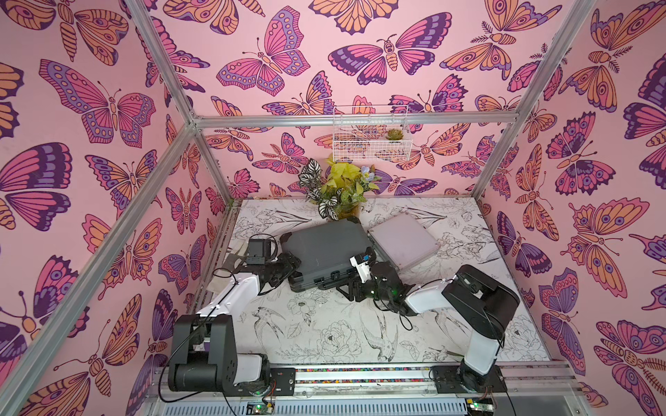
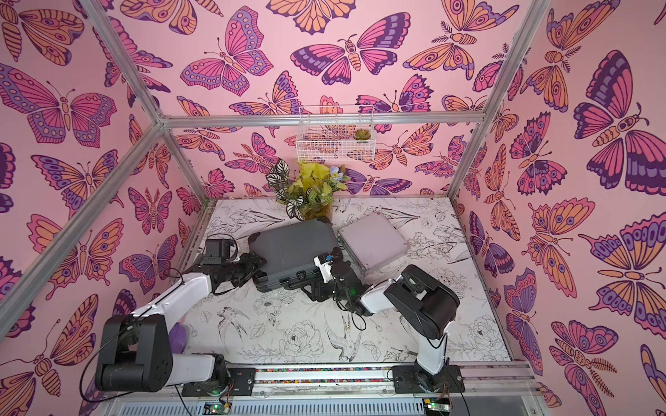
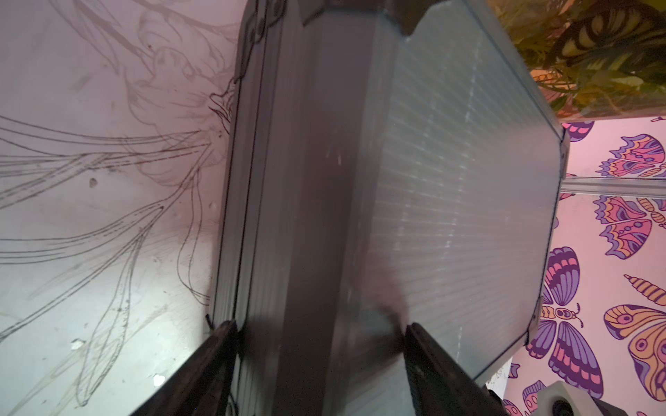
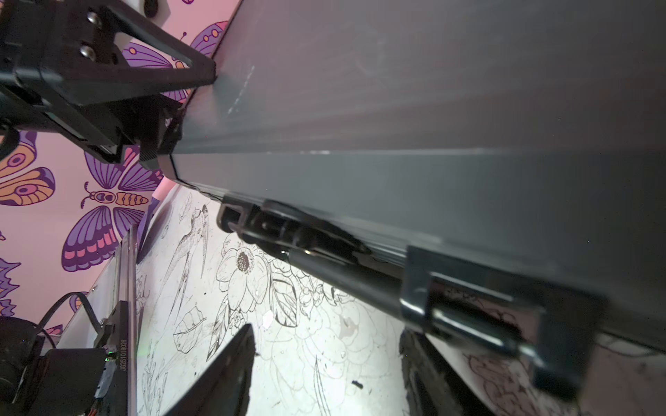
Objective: Open the poker set cases
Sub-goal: Open the fastener on the poker set case.
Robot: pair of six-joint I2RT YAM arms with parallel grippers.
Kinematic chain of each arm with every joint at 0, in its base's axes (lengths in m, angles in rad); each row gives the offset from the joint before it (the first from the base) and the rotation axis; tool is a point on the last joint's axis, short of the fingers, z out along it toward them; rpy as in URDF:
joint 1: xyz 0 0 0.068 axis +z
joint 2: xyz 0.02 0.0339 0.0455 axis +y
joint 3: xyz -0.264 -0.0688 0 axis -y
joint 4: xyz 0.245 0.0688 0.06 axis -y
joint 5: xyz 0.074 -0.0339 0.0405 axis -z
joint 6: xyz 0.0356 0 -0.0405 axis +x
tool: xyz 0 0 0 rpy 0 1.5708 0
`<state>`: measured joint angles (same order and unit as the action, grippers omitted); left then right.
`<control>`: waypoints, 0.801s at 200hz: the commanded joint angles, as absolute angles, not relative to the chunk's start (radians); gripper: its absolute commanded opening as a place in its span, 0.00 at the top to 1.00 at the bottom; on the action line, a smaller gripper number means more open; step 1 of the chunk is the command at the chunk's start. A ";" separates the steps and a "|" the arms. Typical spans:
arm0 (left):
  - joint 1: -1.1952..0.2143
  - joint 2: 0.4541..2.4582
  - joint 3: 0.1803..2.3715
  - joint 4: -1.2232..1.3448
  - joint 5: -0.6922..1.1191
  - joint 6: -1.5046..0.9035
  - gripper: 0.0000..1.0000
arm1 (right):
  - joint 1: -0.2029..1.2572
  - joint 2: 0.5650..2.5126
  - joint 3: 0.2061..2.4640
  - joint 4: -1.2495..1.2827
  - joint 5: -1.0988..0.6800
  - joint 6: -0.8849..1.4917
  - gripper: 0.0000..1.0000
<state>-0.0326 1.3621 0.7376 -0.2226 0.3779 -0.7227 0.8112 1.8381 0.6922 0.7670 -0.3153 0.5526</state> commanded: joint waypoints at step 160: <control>-0.007 1.291 0.775 -0.471 0.253 -0.525 0.24 | 0.763 1.780 0.593 0.861 -0.336 0.533 0.36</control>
